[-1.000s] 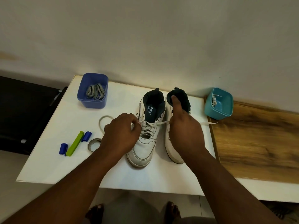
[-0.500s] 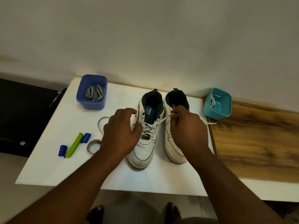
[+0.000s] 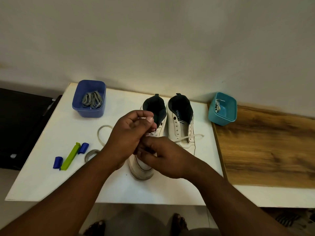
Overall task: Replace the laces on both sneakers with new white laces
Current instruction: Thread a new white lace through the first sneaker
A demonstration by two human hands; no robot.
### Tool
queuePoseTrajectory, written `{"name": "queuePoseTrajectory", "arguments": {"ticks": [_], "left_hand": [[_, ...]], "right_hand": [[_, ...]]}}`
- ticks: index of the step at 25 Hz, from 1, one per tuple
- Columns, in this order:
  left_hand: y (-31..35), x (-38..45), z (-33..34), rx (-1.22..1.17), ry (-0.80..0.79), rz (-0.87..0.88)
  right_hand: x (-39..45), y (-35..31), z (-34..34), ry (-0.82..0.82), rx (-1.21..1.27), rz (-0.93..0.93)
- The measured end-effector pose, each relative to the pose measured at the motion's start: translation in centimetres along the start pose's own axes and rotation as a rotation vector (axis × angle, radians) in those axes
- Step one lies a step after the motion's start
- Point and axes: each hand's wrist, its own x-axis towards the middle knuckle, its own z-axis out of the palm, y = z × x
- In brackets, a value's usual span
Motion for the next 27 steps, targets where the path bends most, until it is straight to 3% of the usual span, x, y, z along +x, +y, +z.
{"name": "queuePoseTrajectory", "arguments": {"ticks": [3,8,12,14,16,18,21,22,24,25,27], "left_hand": [[-0.2,-0.5,0.2,0.285,-0.075,-0.009],[0.1,-0.5,-0.2,0.144,-0.099,-0.127],[0.0,-0.2,-0.3,0.121,0.223,0.108],[0.4,-0.2,-0.6,0.137,0.275,0.212],[0.9,-0.4,-0.1,0.093,0.102,0.136],[0.6,-1.0,0.3,0.215,-0.175,0.001],[-0.4,-1.9,0.3,0.481,-0.526,-0.019],[-0.4,-1.9,0.4,0.516,-0.522,0.021],[-0.3,-1.5,0.5,0.464,-0.316,0.070],[0.1,-1.2,0.5,0.334,-0.192,0.020],[0.7,-0.7,0.4,0.102,-0.101,-0.146]], "right_hand": [[0.1,-0.1,-0.6,0.042,0.077,-0.042],[0.1,-0.4,-0.7,0.052,0.115,-0.042],[0.9,-0.9,-1.2,0.366,0.536,0.137],[1.4,-0.6,-1.9,0.485,0.860,0.279],[1.5,-0.5,-2.8,0.580,1.193,0.276],[1.6,-0.4,-3.9,0.750,1.373,0.211],[1.4,-0.7,-4.5,0.916,1.198,0.311],[1.3,-0.9,-4.5,0.901,1.082,0.338],[1.1,-1.5,-4.0,0.727,0.931,0.310],[1.1,-1.9,-3.6,0.595,0.890,0.285],[0.9,-2.5,-2.8,0.329,0.822,0.229]]}}
